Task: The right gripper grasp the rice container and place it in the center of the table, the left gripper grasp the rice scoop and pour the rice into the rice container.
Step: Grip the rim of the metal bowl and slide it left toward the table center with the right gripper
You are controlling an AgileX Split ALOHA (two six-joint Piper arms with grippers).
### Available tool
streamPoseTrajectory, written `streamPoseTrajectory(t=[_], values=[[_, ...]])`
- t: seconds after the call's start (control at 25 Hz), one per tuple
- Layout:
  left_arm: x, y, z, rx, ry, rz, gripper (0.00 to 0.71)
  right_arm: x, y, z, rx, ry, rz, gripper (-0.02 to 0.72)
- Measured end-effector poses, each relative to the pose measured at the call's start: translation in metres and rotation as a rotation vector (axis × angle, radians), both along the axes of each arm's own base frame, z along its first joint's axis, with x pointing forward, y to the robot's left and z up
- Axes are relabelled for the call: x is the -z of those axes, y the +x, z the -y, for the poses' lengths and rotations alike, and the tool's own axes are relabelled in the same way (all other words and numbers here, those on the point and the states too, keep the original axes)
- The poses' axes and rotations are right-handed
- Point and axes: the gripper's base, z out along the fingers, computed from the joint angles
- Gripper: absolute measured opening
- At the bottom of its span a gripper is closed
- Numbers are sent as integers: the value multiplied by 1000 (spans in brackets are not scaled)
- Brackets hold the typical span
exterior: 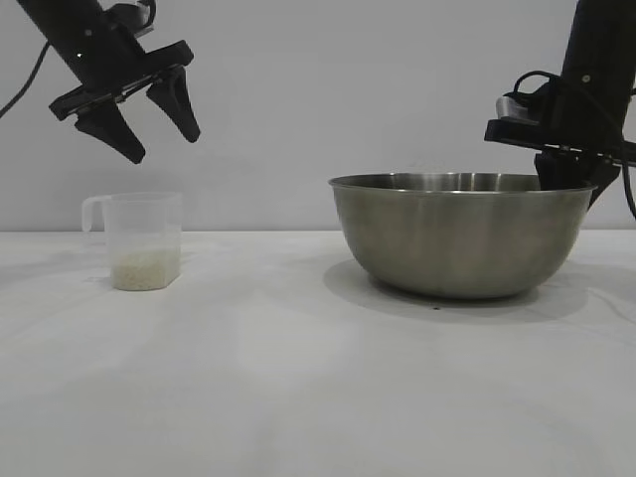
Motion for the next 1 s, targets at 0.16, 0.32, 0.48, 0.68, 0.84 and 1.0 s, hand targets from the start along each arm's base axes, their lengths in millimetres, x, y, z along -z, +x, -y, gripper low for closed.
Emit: streamPoseTrajectory(t=[0.16,0.32,0.48,0.68,0.84,1.0], values=[[0,0,0,0,0,0,550,0,0,-2,2,9,-1,0],[0,0,0,1,0,0,550,0,-2,-14,-26,8,3,0],[0,0,1,2,0,0,550,0,-6,-38,-74,15,3,0],[0,0,1,2,0,0,550,-1,-10,-53,-99,31,0,0],[0,0,1,2,0,0,550,-1,-13,-65,-128,30,0,0],[0,0,1,2,0,0,550,-1,-17,-79,-157,29,-1,0]])
